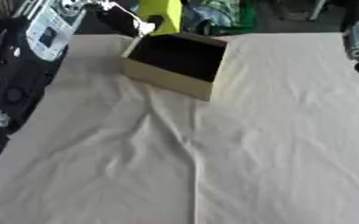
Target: Pick up objects on the table and place them in the box.
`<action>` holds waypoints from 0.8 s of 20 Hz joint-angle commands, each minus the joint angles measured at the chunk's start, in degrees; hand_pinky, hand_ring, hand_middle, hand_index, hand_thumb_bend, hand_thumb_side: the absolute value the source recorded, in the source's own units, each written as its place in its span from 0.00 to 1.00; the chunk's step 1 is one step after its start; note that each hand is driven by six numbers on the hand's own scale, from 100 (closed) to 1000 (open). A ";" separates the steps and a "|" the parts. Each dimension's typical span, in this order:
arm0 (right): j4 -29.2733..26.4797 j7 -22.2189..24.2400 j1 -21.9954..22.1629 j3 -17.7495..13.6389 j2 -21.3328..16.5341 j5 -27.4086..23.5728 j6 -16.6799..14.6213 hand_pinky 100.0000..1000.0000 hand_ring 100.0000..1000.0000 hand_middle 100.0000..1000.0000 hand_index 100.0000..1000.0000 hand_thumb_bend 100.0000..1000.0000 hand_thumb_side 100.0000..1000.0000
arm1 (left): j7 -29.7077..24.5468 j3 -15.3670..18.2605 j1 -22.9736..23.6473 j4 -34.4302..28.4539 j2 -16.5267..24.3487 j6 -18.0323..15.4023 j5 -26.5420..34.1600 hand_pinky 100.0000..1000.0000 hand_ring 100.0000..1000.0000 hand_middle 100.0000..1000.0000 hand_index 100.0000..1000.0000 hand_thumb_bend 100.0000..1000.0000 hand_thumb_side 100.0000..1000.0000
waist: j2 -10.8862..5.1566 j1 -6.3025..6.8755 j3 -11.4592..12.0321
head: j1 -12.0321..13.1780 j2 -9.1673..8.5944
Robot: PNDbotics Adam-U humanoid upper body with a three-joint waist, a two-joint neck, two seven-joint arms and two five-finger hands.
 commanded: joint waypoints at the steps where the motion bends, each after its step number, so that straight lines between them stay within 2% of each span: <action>1: -0.98 0.13 -0.98 -0.42 -0.77 -0.38 -0.13 0.70 0.80 0.66 0.78 0.00 0.34 | 0.94 0.03 -1.50 0.80 0.03 -0.58 -1.80 0.63 0.42 0.22 0.62 0.00 0.19 | -0.16 0.76 -0.28 | 0.10 -0.85; 4: -0.98 0.07 -0.89 -0.50 -0.82 -0.33 -0.06 0.70 0.80 0.66 0.78 0.00 0.35 | 0.23 -0.19 -1.12 1.86 -0.01 -0.93 -2.61 0.64 0.43 0.24 0.63 0.00 0.18 | -0.04 0.92 -0.47 | 0.02 -0.76; 5: -0.98 0.05 -0.88 -0.53 -0.81 -0.33 -0.06 0.70 0.80 0.66 0.78 0.00 0.34 | -0.08 -0.24 -0.95 2.18 0.00 -0.95 -2.93 0.64 0.45 0.27 0.64 0.00 0.09 | 0.01 0.98 -0.53 | -0.01 -0.72; 6: -0.98 0.03 -0.87 -0.55 -0.80 -0.32 -0.06 0.70 0.80 0.66 0.78 0.00 0.35 | -0.33 -0.26 -0.82 2.46 -0.01 -0.92 -3.30 0.64 0.45 0.27 0.64 0.00 0.18 | 0.04 1.02 -0.58 | -0.03 -0.70; 10: -0.98 0.01 -0.84 -0.60 -0.82 -0.29 -0.06 0.70 0.80 0.66 0.78 0.00 0.35 | -0.98 -0.18 -0.17 3.77 -0.18 -0.75 -5.14 0.68 0.57 0.44 0.71 0.00 0.16 | 0.18 1.11 -0.77 | -0.09 -0.65; 16: -0.98 -0.03 -0.85 -0.67 -0.83 -0.26 -0.05 0.70 0.80 0.66 0.78 0.00 0.34 | -2.85 -0.42 0.22 4.74 -0.36 -2.40 -6.67 0.79 0.79 0.73 0.89 0.00 0.12 | 0.25 1.17 -0.88 | -0.10 -0.55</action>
